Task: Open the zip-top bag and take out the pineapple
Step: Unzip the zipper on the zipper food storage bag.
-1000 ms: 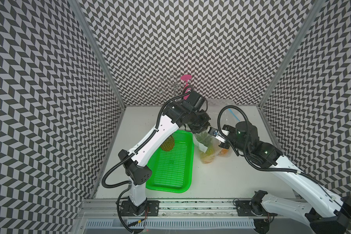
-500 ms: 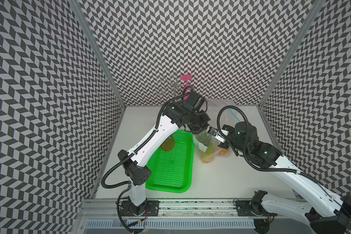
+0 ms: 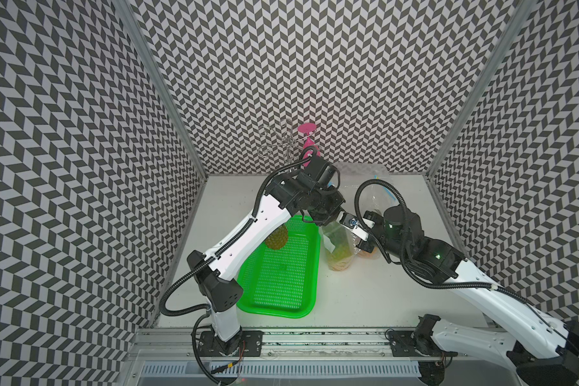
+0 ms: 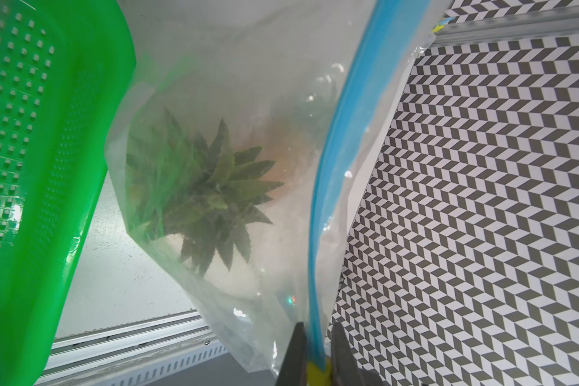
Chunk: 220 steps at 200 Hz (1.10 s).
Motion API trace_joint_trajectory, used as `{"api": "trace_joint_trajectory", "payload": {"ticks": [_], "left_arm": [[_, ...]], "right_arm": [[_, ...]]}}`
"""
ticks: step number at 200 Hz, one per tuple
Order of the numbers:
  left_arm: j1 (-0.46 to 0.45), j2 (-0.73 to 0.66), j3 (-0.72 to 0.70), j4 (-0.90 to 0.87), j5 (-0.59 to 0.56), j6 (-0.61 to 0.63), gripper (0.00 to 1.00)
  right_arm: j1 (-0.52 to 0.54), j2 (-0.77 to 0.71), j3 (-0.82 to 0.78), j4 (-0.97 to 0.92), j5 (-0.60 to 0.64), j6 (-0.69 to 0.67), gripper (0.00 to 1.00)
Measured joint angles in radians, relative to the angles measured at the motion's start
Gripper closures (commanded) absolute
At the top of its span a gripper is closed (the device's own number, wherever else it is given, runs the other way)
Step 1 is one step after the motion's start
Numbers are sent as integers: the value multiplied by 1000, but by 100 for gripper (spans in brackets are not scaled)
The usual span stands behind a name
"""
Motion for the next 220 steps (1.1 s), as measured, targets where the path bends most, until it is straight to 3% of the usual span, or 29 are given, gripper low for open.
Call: {"api": "trace_joint_trajectory", "payload": {"ticks": [26,91,158,220], "left_arm": [[0,-57,-91,76,-2,-21,100],[-24,-79,-164,180,-8,29,100],[-40,-145,-294,340,-49,101,100],[-44,-134,-304,393,-60,155,100]], "right_arm": [[2,-8,-6,-1,-19,67,100],[-2,-57,-46,8,-32,198,100],[-8,-72,-53,8,-37,233,100],[-15,-100,-65,8,-34,233,100]]}}
